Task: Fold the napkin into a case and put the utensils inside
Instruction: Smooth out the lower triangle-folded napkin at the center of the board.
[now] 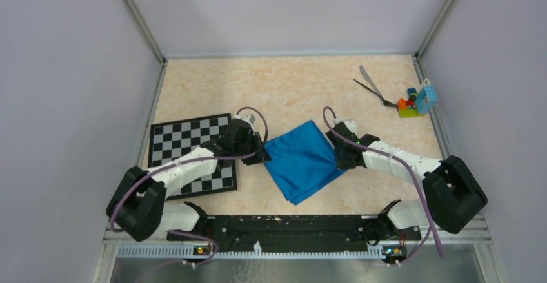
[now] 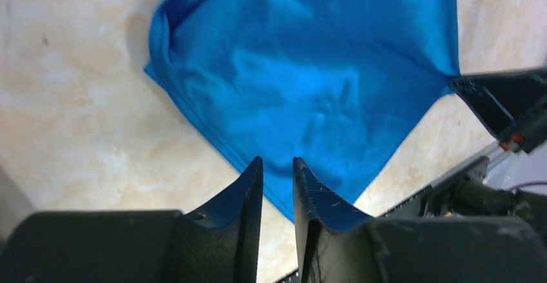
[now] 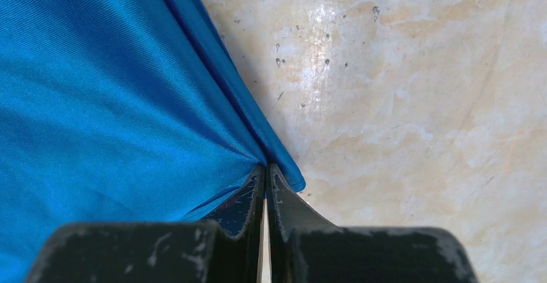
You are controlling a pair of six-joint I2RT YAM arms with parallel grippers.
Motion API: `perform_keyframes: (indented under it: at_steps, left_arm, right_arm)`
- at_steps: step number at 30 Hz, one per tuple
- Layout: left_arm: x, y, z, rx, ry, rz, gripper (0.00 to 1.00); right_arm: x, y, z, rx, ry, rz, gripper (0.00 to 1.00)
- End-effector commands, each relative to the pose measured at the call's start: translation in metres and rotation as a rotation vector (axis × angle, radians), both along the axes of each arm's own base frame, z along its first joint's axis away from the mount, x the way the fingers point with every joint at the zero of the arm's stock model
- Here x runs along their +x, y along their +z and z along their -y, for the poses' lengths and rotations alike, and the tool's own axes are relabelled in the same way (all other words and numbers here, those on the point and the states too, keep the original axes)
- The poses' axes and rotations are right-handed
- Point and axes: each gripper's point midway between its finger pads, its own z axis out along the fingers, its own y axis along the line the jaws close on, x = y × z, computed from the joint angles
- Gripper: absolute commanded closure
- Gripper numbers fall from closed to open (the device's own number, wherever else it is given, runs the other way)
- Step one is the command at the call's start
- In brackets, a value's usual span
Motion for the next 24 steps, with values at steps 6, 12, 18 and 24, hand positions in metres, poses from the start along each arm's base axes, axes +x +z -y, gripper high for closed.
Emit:
perform_keyframes:
  at_steps: [6,12,18,24]
  left_arm:
    - [0.065,-0.028,-0.002,0.075,0.044,0.019,0.85]
    - [0.063,-0.069,-0.013,0.145,0.061,-0.060,0.92]
    - [0.053,-0.089,-0.013,0.143,0.048,-0.108,0.95]
    - [0.074,-0.086,-0.008,0.170,0.013,-0.084,0.96]
  right_arm:
    - [0.016,0.013,-0.002,0.026,-0.017,0.066,1.00]
    - [0.021,0.020,0.013,-0.050,-0.053,0.098,1.00]
    - [0.033,0.005,0.029,-0.124,-0.109,0.101,1.00]
    - [0.039,0.010,0.014,-0.041,-0.086,0.051,1.00]
